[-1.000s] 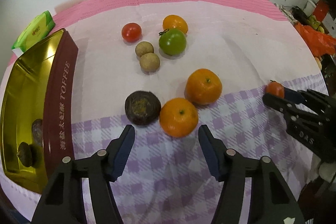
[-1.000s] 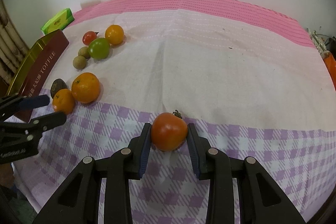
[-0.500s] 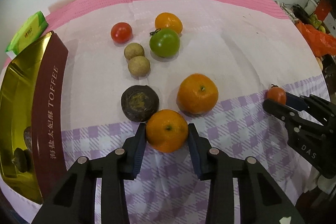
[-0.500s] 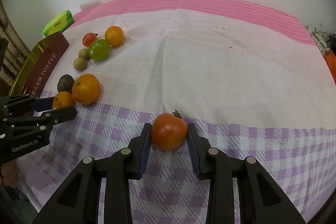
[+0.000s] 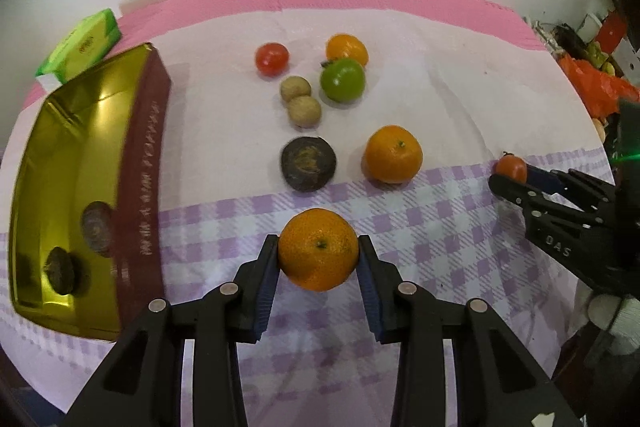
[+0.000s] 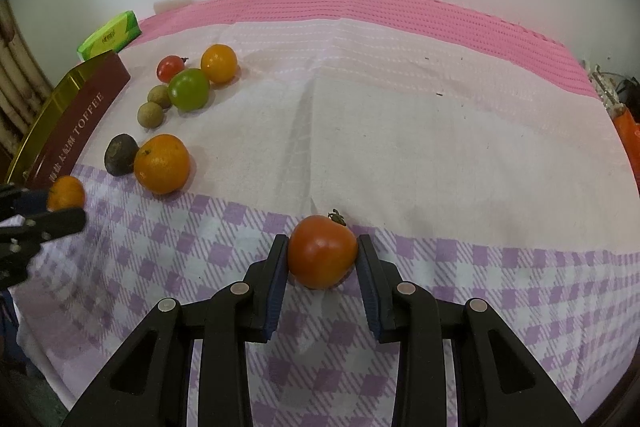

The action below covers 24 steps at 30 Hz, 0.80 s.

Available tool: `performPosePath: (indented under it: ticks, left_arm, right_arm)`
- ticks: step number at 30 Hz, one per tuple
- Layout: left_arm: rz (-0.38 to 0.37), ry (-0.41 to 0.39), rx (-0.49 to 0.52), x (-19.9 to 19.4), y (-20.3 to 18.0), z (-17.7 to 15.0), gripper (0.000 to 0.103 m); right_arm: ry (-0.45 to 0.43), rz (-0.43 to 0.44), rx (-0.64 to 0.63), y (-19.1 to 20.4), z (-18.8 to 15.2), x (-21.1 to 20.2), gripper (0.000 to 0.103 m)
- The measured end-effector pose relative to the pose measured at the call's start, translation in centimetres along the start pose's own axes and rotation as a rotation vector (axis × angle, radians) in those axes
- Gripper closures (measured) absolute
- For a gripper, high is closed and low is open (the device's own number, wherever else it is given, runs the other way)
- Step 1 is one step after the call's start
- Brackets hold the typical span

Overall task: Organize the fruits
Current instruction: 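Carry the mandarin into the gold tin and open the left tool while the right tool holds the tomato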

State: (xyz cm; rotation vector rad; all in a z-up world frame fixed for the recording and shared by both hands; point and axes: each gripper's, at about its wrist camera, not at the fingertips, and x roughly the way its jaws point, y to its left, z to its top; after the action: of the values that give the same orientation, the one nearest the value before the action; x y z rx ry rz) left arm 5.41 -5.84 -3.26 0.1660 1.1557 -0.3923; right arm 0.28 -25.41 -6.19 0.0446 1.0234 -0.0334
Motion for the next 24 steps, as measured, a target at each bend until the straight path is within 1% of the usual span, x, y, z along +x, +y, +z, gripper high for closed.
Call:
performPosePath:
  ticks: [4, 11, 18, 24]
  left_arm:
    - [0.004, -0.029, -0.023, -1.7, 1.2, 0.1, 0.069]
    - [0.053, -0.077, -0.087, -3.9, 4.6, 0.7, 0.069]
    - [0.146, -0.11, -0.17, -5.2, 9.8, 1.2, 0.069]
    - [0.196, -0.1, -0.255, -5.0, 15.0, 0.9, 0.069]
  right_arm:
    - [-0.004, -0.013, -0.009, 0.3, -0.1, 0.0, 0.068]
    - [-0.008, -0.028, -0.012, 0.7, -0.2, 0.0, 0.068]
    - [-0.012, -0.036, -0.01, 0.8, -0.3, 0.0, 0.068]
    - [-0.014, -0.038, -0.011, 0.9, -0.3, 0.0, 0.068]
